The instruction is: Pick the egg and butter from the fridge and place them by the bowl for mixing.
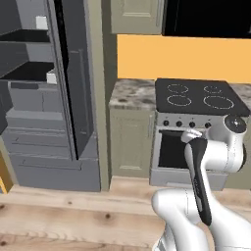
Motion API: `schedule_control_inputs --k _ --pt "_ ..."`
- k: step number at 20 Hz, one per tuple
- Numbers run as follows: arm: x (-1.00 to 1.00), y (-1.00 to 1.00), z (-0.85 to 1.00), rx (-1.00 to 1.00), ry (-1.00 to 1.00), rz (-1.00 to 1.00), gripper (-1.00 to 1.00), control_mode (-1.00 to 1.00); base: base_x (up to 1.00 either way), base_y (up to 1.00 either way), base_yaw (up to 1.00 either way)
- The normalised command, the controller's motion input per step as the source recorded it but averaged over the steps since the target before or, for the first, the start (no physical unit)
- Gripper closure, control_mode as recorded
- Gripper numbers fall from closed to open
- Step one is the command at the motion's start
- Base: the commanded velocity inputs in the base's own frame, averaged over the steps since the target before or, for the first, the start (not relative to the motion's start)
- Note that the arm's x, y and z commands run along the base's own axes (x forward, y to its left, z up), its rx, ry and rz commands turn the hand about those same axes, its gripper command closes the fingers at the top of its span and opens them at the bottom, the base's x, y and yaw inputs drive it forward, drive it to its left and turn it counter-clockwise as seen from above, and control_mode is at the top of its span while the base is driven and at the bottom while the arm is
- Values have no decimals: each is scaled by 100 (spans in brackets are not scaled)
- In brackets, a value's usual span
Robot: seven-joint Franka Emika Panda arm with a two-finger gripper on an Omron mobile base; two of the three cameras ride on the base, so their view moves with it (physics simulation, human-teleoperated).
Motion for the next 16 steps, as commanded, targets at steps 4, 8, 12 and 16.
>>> schedule_control_inputs --k 4,8,12,16 --pt "0 0 0 0 0 0 -100 100 0 91 3" --pt "0 0 0 0 0 0 -100 100 0 90 0" --pt "0 0 0 0 0 0 -100 100 0 89 0" --pt "0 0 0 0 0 0 -100 100 6 88 0"
